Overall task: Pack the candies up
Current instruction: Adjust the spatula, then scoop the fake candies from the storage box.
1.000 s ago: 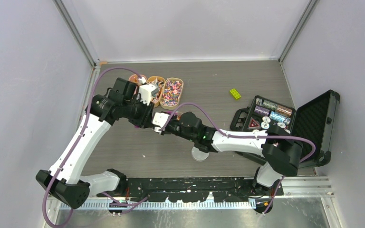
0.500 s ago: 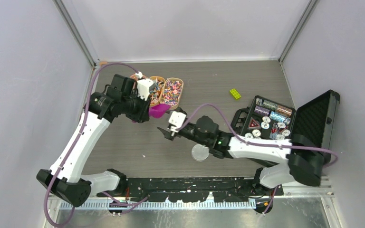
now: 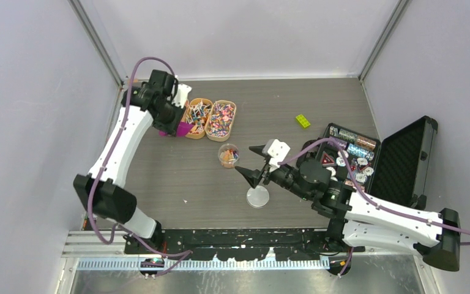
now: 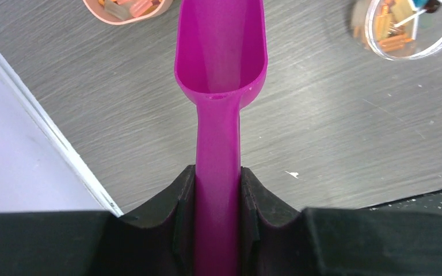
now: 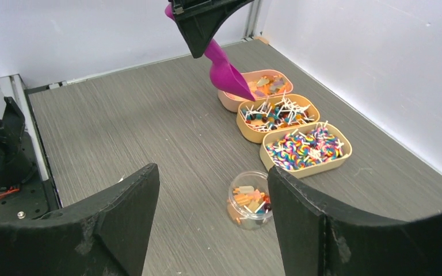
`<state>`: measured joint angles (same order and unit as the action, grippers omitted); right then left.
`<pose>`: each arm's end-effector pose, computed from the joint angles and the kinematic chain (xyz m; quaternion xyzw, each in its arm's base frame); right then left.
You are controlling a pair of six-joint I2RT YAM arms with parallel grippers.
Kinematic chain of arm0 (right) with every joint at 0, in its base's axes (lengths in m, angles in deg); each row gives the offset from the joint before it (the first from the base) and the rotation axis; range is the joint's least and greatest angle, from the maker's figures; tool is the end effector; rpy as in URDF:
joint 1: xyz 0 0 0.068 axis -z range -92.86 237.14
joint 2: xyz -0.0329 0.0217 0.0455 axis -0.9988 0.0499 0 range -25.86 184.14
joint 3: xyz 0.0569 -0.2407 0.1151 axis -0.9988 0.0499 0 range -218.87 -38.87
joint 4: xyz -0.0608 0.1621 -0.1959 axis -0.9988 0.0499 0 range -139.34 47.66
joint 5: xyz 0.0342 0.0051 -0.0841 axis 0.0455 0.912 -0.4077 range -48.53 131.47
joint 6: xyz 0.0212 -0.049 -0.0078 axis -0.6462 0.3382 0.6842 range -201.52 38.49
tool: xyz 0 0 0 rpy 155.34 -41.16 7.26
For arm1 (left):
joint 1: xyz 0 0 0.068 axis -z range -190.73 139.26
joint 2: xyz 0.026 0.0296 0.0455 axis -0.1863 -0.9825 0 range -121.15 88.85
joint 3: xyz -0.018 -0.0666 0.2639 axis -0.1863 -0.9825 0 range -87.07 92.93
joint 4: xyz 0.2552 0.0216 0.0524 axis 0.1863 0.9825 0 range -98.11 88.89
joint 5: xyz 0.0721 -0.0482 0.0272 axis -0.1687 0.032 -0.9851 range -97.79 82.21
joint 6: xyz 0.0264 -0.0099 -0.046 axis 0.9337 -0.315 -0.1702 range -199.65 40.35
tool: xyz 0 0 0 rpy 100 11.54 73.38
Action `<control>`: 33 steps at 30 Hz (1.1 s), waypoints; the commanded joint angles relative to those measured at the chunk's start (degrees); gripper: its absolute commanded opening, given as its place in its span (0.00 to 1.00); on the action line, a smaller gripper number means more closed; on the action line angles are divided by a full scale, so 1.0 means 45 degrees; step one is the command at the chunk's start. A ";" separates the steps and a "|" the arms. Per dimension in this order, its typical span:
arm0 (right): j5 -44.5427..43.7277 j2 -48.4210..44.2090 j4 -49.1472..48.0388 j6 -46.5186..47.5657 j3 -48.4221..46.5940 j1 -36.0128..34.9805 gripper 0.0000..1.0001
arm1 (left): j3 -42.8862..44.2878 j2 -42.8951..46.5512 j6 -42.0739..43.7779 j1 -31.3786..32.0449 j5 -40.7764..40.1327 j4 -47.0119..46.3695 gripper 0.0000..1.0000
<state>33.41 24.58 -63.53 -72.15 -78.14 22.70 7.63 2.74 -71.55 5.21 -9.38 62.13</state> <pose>0.0964 0.1899 0.3342 -0.3715 0.5795 0.2918 0.6641 0.2766 -0.0780 0.3764 0.1985 0.9489 -0.0033 0.2452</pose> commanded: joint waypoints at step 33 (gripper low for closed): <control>-0.0706 0.0204 0.2521 -0.1251 -0.1111 -0.0079 0.74 | 0.5787 -0.7490 0.1321 -0.0145 -0.0370 0.1675 0.00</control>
<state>30.22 24.97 -50.42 -77.77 -80.58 22.70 31.98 -30.37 -66.67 4.88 -12.87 70.87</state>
